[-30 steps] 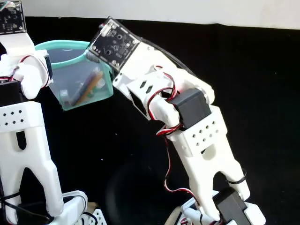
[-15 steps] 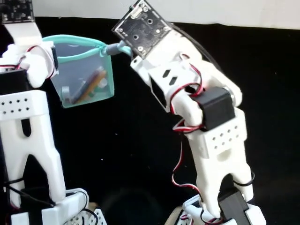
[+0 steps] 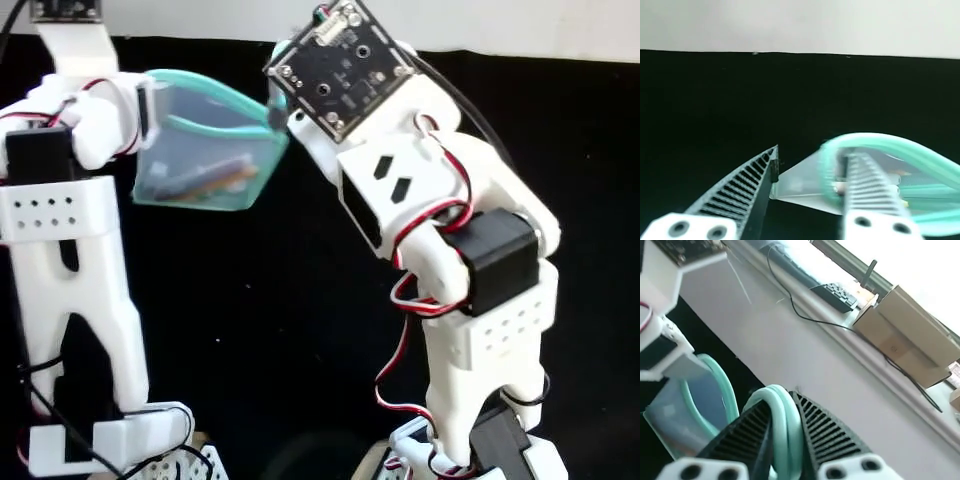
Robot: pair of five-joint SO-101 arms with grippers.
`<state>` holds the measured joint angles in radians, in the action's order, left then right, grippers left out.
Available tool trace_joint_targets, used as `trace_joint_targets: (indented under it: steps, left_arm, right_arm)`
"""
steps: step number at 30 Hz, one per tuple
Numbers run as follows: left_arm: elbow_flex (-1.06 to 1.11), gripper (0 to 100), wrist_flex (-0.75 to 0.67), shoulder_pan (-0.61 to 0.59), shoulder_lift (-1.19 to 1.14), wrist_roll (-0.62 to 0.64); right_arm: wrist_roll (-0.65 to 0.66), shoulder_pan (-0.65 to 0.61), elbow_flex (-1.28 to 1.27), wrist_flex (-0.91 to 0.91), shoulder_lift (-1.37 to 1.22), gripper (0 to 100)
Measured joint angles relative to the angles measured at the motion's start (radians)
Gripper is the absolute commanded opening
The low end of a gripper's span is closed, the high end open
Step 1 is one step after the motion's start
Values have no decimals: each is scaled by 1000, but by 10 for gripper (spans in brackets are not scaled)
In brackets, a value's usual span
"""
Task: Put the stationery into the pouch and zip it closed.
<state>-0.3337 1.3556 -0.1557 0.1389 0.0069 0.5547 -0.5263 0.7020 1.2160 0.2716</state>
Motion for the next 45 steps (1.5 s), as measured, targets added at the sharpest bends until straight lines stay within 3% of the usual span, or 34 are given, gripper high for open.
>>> trace_joint_targets:
  steps: [15, 34, 36, 41, 45]
  left_arm:
    - [-445, 319, 272, 61, -6, -3]
    - [-470, 314, 388, -17, -6, -3]
    - [-470, 265, 388, -52, -6, -3]
    - [-410, 27, 388, -150, -72, -3]
    - [-356, 27, 336, -209, -153, -3]
  right_arm:
    - [6, -12, 137, 0, 0, 5]
    - [6, -52, 190, -133, -60, 5]
    - [6, -52, 192, -138, -66, 5]
    - [6, -55, 192, -140, -69, 5]
    - [6, -55, 192, -140, -72, 5]
